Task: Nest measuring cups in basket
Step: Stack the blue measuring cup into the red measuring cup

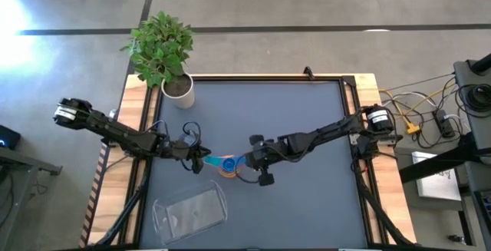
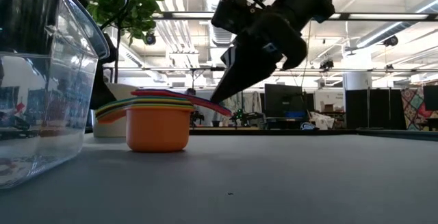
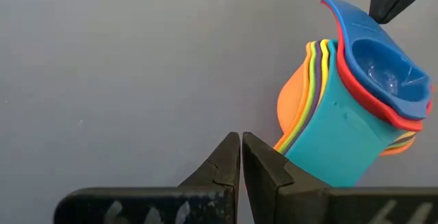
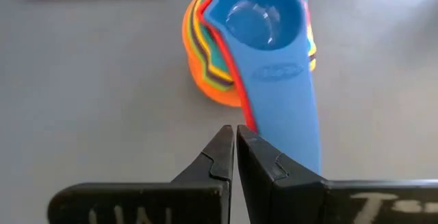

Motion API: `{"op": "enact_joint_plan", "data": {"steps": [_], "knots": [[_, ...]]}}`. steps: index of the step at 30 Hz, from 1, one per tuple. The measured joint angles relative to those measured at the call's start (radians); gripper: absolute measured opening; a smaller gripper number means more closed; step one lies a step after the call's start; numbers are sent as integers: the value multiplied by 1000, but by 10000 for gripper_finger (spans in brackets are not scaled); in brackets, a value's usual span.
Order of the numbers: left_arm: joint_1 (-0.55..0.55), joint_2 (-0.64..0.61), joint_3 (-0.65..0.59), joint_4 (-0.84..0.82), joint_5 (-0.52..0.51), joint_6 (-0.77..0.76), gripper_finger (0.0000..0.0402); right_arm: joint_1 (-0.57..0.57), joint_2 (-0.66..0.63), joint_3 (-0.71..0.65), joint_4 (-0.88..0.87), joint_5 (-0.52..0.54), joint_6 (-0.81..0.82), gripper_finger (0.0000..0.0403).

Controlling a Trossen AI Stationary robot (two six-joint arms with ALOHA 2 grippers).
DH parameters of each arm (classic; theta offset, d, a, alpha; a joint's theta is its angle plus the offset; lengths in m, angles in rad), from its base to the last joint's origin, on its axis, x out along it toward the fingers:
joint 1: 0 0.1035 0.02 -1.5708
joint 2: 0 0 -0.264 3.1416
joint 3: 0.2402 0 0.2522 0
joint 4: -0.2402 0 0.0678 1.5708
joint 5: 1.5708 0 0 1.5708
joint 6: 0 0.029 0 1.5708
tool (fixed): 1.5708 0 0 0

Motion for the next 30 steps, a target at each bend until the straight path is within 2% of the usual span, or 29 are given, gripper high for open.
{"op": "enact_joint_plan", "data": {"steps": [17, 27, 30], "knots": [[0, -71, 0, -66, 17, 1, 0, -7, -3, -23, -54, -3, 10, 8], [0, -212, 0, -134, 50, 1, 0, -78, 0, -23, -35, -2, -4, 8], [0, -244, 0, -136, 102, 1, 0, -97, 0, -22, -23, -1, -12, 8]]}}
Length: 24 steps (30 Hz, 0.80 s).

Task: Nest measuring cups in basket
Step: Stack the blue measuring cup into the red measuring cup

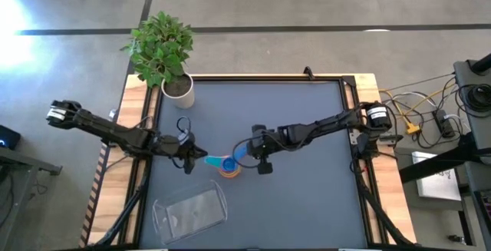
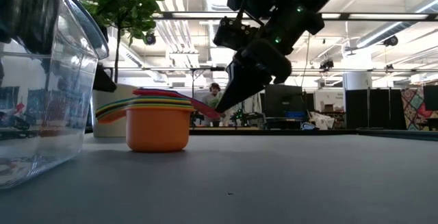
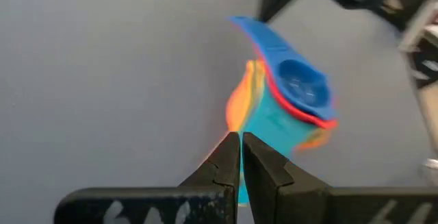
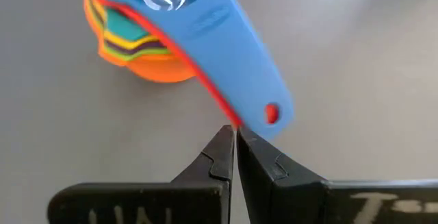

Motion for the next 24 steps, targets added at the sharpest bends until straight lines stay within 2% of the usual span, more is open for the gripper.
{"op": "enact_joint_plan", "data": {"steps": [7, 11, 19, 24], "knots": [[-4, -7, 0, -4, 170, -12, 0, -23, 0, 1, 15, 1, -13, 8], [-20, 13, 0, -4, 232, -19, 0, -22, -2, 1, 12, 0, -12, 8], [-35, 96, 0, -3, 249, -3, 0, -22, -12, 2, 2, -15, 4, 8], [-35, 170, 0, 8, 249, -1, 0, -22, -9, 2, -17, -76, 9, 8]]}}
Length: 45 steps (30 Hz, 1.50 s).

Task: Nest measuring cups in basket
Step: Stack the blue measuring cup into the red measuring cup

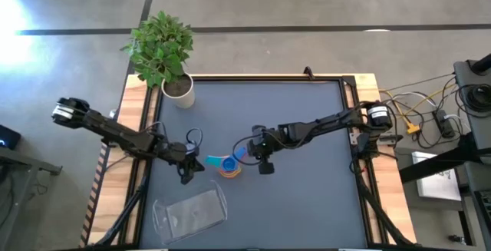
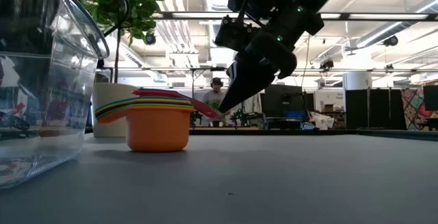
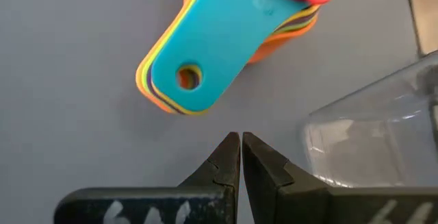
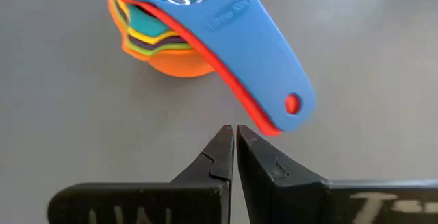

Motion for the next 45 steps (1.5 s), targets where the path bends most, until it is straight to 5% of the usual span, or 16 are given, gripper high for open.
{"op": "enact_joint_plan", "data": {"steps": [36, 45], "knots": [[29, 66, 0, 36, -138, 46, 0, -68, 57, 89, 61, -13, -32, 8], [29, 65, 0, 40, -138, 53, 0, -70, 119, 166, -60, -11, -45, 8]]}}
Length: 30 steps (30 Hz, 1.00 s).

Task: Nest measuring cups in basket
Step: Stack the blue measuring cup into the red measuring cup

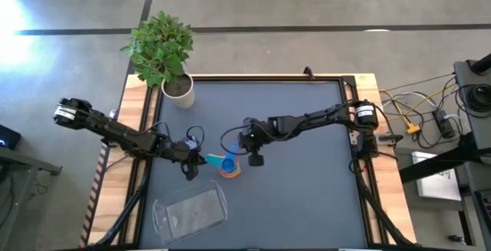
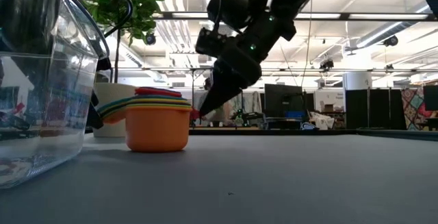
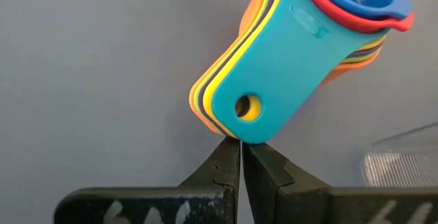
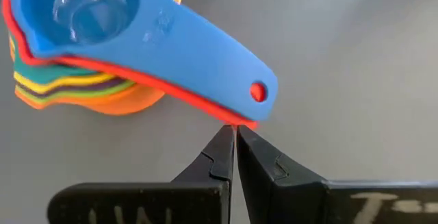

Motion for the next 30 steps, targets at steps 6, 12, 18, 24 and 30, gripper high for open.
{"op": "enact_joint_plan", "data": {"steps": [6, 12, 18, 24, 30], "knots": [[2, 0, 0, 1, 0, 31, 0, 5, -10, 17, -12, 5, 7, 8], [6, 0, 0, 2, 0, 39, 0, 5, -1, 14, -14, 2, 15, 8], [16, 0, 1, 3, 0, 54, 0, 4, 32, 13, -13, -1, 15, 8], [30, 0, 2, 5, 0, 55, 0, 4, 74, 33, 11, -1, 14, 8], [40, 0, 3, 10, 1, 80, 0, 3, 142, 125, 5, -25, -12, 8]]}}
